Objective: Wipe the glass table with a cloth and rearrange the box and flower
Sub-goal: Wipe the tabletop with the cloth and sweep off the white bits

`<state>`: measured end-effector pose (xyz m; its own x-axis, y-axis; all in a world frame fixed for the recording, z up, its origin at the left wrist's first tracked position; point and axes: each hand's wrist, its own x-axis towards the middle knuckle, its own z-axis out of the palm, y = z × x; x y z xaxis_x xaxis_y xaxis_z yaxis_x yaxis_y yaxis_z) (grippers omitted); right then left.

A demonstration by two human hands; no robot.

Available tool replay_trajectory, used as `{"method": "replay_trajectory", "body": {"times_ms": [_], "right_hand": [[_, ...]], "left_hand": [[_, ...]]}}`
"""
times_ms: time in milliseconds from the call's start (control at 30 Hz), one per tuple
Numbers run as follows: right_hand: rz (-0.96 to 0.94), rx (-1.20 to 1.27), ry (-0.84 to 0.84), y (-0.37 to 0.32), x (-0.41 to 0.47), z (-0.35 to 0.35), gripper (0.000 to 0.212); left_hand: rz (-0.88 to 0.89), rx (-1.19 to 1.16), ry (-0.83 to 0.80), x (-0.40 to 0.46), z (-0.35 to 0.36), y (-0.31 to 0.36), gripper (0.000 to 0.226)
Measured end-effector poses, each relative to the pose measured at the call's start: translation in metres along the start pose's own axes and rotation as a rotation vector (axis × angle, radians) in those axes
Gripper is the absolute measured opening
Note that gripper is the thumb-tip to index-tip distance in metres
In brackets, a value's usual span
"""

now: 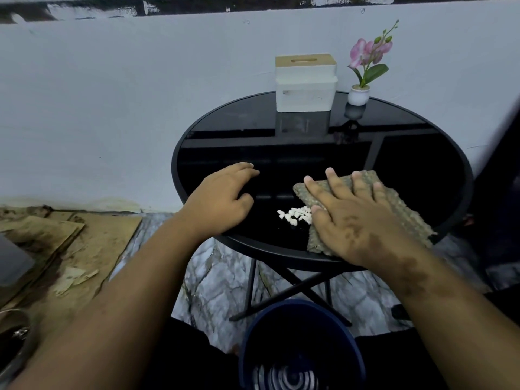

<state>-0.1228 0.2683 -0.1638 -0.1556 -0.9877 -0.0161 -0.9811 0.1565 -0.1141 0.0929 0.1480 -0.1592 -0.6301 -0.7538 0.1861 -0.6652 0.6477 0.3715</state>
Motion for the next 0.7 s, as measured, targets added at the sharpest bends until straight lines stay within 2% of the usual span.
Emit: {"method": "replay_trajectory", "body": {"times_ms": [133, 200, 400, 533, 700], "right_hand": [[-0.095, 0.013, 0.0, 0.012, 0.003, -0.005, 0.054], [-0.169, 0.016, -0.034, 0.028, 0.012, -0.011, 0.052], [-0.344, -0.063, -0.067, 0.078, 0.088, -0.025, 0.048], [-0.524, -0.109, -0.121, 0.061, 0.131, -0.032, 0.052], [-0.761, -0.169, -0.153, 0.024, 0.138, -0.03, 0.059]], "left_hand": [[-0.02, -0.076, 0.01, 0.002, -0.005, -0.003, 0.059], [-0.015, -0.054, 0.015, 0.002, -0.007, -0.006, 0.063], [-0.01, 0.026, 0.013, 0.0, -0.003, -0.012, 0.063], [0.011, 0.045, 0.039, 0.001, -0.002, -0.012, 0.06], [0.034, 0.055, 0.035, 0.001, -0.003, -0.014, 0.058]]}}
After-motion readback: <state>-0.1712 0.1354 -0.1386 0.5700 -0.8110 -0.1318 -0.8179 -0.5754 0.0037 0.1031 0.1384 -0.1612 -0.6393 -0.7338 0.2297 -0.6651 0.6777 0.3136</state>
